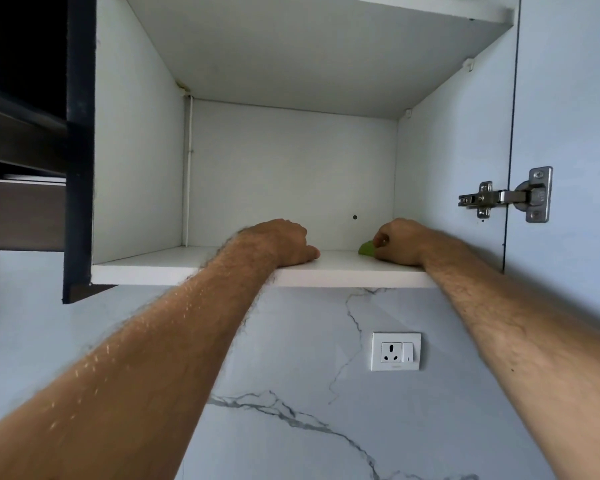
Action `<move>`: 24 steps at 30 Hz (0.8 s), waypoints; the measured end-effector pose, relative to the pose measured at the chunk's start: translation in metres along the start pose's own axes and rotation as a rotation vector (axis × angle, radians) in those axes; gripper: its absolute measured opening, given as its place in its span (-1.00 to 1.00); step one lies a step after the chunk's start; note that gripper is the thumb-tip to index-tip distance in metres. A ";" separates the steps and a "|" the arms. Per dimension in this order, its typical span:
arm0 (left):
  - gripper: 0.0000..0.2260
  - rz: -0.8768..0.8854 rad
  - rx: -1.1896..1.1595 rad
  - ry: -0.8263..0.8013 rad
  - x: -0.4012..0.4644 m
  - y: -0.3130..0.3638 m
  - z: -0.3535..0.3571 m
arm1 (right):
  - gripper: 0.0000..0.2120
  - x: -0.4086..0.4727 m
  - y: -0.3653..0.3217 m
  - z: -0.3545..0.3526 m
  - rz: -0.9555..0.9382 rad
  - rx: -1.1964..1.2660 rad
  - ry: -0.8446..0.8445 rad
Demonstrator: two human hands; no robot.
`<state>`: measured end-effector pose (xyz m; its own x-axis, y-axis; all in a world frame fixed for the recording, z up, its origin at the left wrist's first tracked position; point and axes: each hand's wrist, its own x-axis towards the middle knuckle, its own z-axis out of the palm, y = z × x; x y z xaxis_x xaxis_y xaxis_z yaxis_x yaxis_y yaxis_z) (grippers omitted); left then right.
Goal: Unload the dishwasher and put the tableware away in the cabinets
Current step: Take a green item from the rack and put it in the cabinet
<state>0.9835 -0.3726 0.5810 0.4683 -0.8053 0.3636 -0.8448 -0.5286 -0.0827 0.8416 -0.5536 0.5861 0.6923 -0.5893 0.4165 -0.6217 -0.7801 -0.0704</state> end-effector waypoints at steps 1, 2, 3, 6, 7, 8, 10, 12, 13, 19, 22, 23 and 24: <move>-0.45 0.001 -0.003 -0.001 0.000 0.000 0.000 | -0.62 -0.003 -0.001 -0.001 0.002 -0.007 -0.015; -0.45 0.002 -0.006 -0.001 0.000 0.000 0.000 | -0.60 -0.003 -0.002 -0.002 0.003 -0.008 -0.036; -0.45 0.004 -0.007 0.000 0.000 0.000 0.000 | -0.59 -0.004 -0.003 -0.003 0.013 -0.014 -0.070; -0.45 0.006 -0.010 0.002 0.002 0.000 0.000 | -0.42 0.009 0.001 0.003 0.056 -0.073 -0.205; -0.46 0.007 -0.011 0.004 0.003 0.000 0.001 | -0.33 0.014 0.003 0.005 0.080 -0.089 -0.232; -0.46 0.007 -0.013 0.007 0.003 -0.001 0.001 | -0.31 0.018 0.005 0.007 0.095 -0.087 -0.248; -0.46 0.013 -0.020 0.013 0.004 -0.001 0.001 | -0.43 0.016 0.002 0.005 0.098 -0.100 -0.227; -0.47 0.025 -0.025 0.027 0.003 -0.001 0.001 | -0.46 0.008 -0.002 0.000 0.120 -0.088 -0.148; -0.47 0.032 -0.026 0.038 0.003 -0.001 0.000 | -0.43 0.007 -0.001 -0.001 0.143 -0.082 -0.118; -0.45 0.049 -0.021 0.065 0.002 -0.001 0.000 | -0.32 0.015 0.009 0.006 0.172 -0.069 -0.167; -0.45 0.050 -0.022 0.064 0.003 -0.002 0.001 | -0.40 0.009 0.005 0.002 0.180 -0.048 -0.098; -0.45 0.047 -0.024 0.064 0.003 -0.003 0.001 | -0.43 0.007 0.004 0.000 0.187 -0.047 -0.078; -0.46 0.045 -0.026 0.063 0.004 -0.004 0.001 | -0.48 0.005 0.003 -0.002 0.192 -0.044 -0.063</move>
<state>0.9887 -0.3736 0.5820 0.4136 -0.8091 0.4175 -0.8714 -0.4846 -0.0759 0.8429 -0.5586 0.5897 0.5801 -0.7394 0.3418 -0.7588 -0.6431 -0.1032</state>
